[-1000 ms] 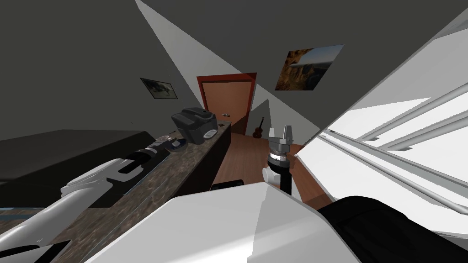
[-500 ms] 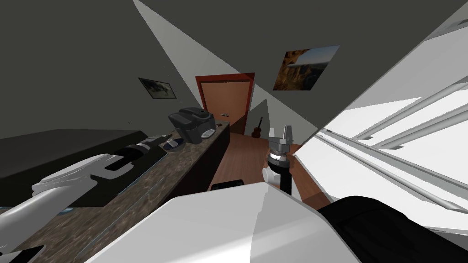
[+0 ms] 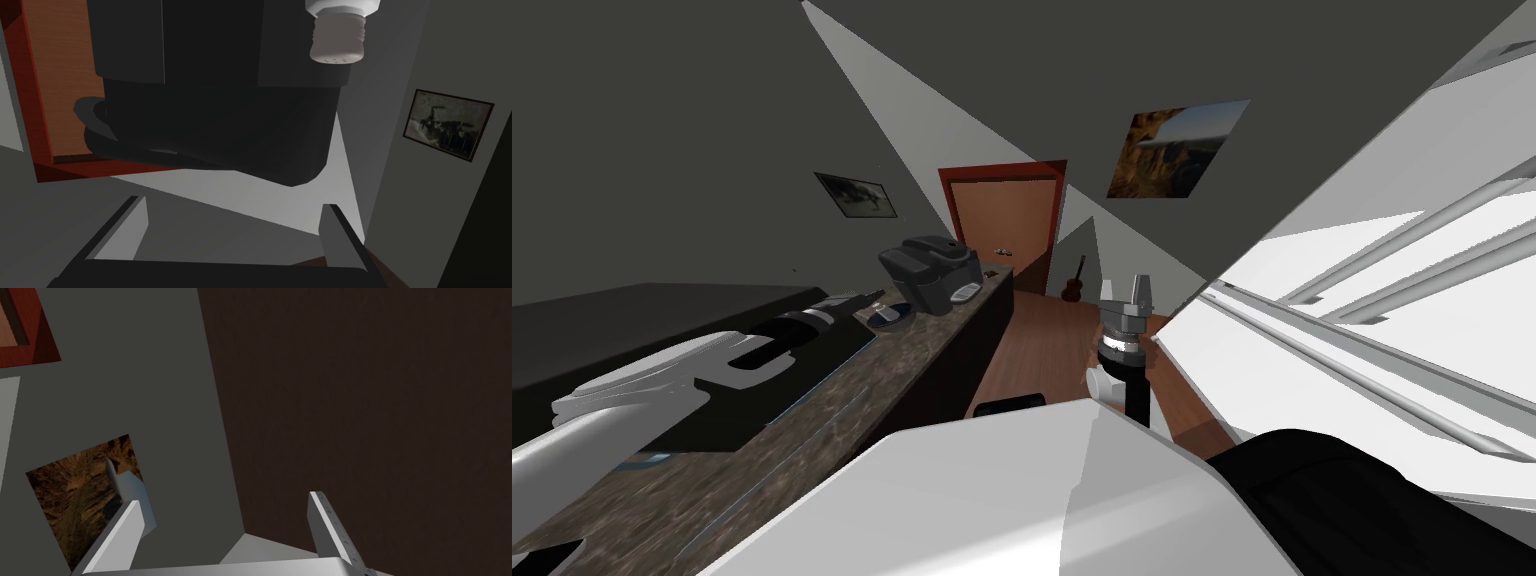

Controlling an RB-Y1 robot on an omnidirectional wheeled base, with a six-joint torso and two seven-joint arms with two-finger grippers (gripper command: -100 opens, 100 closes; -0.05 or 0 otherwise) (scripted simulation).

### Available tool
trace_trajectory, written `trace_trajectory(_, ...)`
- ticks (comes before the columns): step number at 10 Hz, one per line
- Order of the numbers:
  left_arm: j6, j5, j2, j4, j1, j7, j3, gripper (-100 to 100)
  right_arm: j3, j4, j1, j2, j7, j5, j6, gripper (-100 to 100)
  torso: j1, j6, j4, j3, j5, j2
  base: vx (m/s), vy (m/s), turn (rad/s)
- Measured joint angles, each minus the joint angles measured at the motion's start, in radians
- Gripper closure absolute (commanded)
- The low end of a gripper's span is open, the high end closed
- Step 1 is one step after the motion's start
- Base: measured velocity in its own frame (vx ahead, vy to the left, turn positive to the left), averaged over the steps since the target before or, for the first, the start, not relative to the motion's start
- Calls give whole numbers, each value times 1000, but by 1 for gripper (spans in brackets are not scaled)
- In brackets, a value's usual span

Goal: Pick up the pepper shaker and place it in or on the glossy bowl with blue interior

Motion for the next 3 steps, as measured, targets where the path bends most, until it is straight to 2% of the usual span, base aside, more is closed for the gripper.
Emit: trace_trajectory(3, 0, 0, 0, 0, 0, 0, 0, 0, 0, 0, 0, 0, 0, 0, 0, 0, 0, 0, 0, 0, 0, 0, 0, 0, 0)
